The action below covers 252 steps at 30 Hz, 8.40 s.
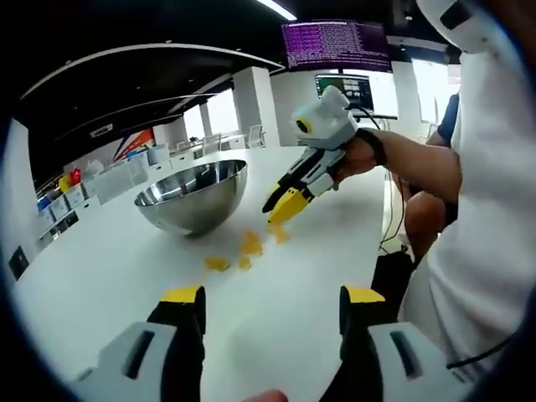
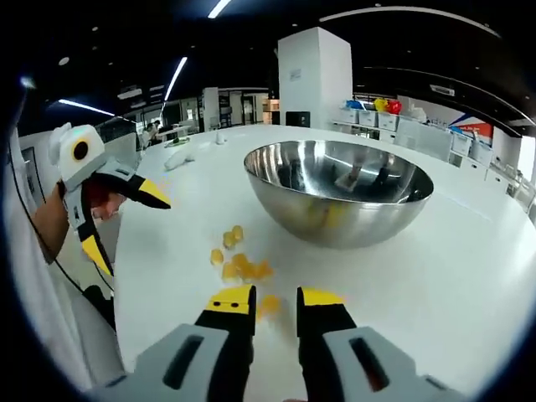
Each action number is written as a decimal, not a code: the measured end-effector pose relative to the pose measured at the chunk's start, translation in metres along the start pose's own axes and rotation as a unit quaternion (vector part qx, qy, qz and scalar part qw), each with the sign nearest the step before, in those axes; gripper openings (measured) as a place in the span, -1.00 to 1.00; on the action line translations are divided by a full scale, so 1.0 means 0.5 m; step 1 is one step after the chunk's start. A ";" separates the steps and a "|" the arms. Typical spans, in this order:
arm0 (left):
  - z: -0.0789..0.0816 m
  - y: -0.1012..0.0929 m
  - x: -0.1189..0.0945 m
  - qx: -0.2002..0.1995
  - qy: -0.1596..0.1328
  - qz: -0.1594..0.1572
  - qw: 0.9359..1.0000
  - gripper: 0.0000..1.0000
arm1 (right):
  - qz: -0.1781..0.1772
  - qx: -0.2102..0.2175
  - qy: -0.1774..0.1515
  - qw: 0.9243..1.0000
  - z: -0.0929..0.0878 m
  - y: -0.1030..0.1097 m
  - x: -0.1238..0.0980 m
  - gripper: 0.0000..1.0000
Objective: Pick up the QQ candy scattered on the table and place it into the stainless steel bowl on the table
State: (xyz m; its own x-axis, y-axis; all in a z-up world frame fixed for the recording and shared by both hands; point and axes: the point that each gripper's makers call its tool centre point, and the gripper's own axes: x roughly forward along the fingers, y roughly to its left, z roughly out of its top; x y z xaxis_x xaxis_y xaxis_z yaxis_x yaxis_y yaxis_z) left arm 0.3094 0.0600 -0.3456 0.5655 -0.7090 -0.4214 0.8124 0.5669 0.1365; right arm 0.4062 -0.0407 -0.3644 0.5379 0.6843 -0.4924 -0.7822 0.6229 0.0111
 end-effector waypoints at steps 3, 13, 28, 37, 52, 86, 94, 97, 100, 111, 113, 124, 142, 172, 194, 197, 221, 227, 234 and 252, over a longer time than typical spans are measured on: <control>-0.003 0.002 0.001 0.000 0.002 0.002 1.000 0.28 | -0.001 0.000 0.009 1.000 -0.004 0.000 0.002 -0.65; 0.004 0.004 0.004 0.014 -0.003 0.008 1.000 0.24 | 0.013 -0.009 0.033 0.999 -0.017 0.011 0.006 -0.78; -0.005 0.010 0.000 0.012 0.005 0.020 1.000 0.21 | 0.030 0.062 0.057 0.996 -0.022 0.012 0.019 -0.87; -0.004 0.011 -0.002 0.012 0.005 0.023 1.000 0.21 | 0.030 0.098 0.039 0.994 -0.019 0.007 0.012 -0.89; -0.001 0.010 0.002 0.014 0.005 0.019 1.000 0.20 | 0.003 0.069 -0.018 0.997 0.046 -0.009 -0.079 -0.89; 0.012 -0.005 0.015 0.027 0.001 -0.004 1.000 0.20 | -0.013 0.075 -0.185 0.980 0.297 -0.150 -0.039 -0.89; 0.004 0.000 0.010 0.024 0.005 0.003 1.000 0.20 | -0.026 0.075 -0.171 0.982 0.283 -0.165 -0.012 -0.89; 0.004 0.000 0.010 0.024 0.006 0.003 1.000 0.20 | -0.033 0.061 -0.169 0.983 0.280 -0.168 -0.007 -0.86; 0.004 0.001 0.011 0.025 0.006 0.003 1.000 0.20 | -0.024 0.056 -0.185 0.981 0.292 -0.164 -0.012 -0.72; 0.004 -0.002 0.015 0.025 0.009 0.000 1.000 0.20 | -0.016 0.030 -0.191 0.981 0.293 -0.150 -0.034 -0.57; 0.006 -0.003 0.017 0.026 0.008 -0.001 1.000 0.20 | -0.016 0.031 -0.195 0.980 0.290 -0.143 -0.045 -0.58; 0.011 -0.008 0.029 0.033 0.010 -0.013 0.999 0.21 | -0.008 0.023 -0.211 0.977 0.264 -0.131 -0.130 -0.58; 0.004 -0.002 0.030 0.022 0.008 -0.010 1.000 0.21 | -0.008 -0.034 -0.153 0.988 0.139 -0.063 -0.194 -0.50; -0.007 -0.002 0.028 0.022 0.014 -0.001 1.000 0.21 | 0.033 -0.059 -0.052 0.996 -0.014 0.033 -0.099 -0.51; -0.005 0.002 0.029 0.009 0.010 -0.002 1.000 0.20 | 0.048 -0.073 -0.023 0.996 -0.029 0.039 -0.012 -0.64; -0.007 0.007 0.027 0.008 0.011 0.002 1.000 0.20 | 0.049 -0.083 -0.023 0.995 -0.027 0.044 -0.005 -0.66; -0.009 0.019 0.030 0.006 0.010 0.008 1.000 0.18 | 0.039 -0.074 -0.026 0.996 -0.003 0.039 -0.032 -0.81; -0.005 0.018 0.033 0.015 0.012 0.006 1.000 0.18 | 0.020 -0.049 -0.067 0.996 0.043 0.012 -0.075 -0.81; 0.001 0.019 0.031 0.019 0.009 0.006 1.000 0.18 | -0.007 -0.047 -0.113 0.992 0.098 -0.029 -0.131 -0.81; -0.007 0.021 0.019 0.017 0.013 0.013 1.000 0.18 | -0.027 -0.078 -0.181 0.980 0.239 -0.090 -0.122 -0.81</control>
State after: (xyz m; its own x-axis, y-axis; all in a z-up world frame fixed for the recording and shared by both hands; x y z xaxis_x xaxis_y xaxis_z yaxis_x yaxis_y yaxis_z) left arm 0.3230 0.0607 -0.3515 0.5837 -0.6826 -0.4397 0.8016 0.5707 0.1781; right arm 0.4461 -0.0653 -0.2309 0.6338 0.7594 -0.1474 -0.7731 0.6155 -0.1529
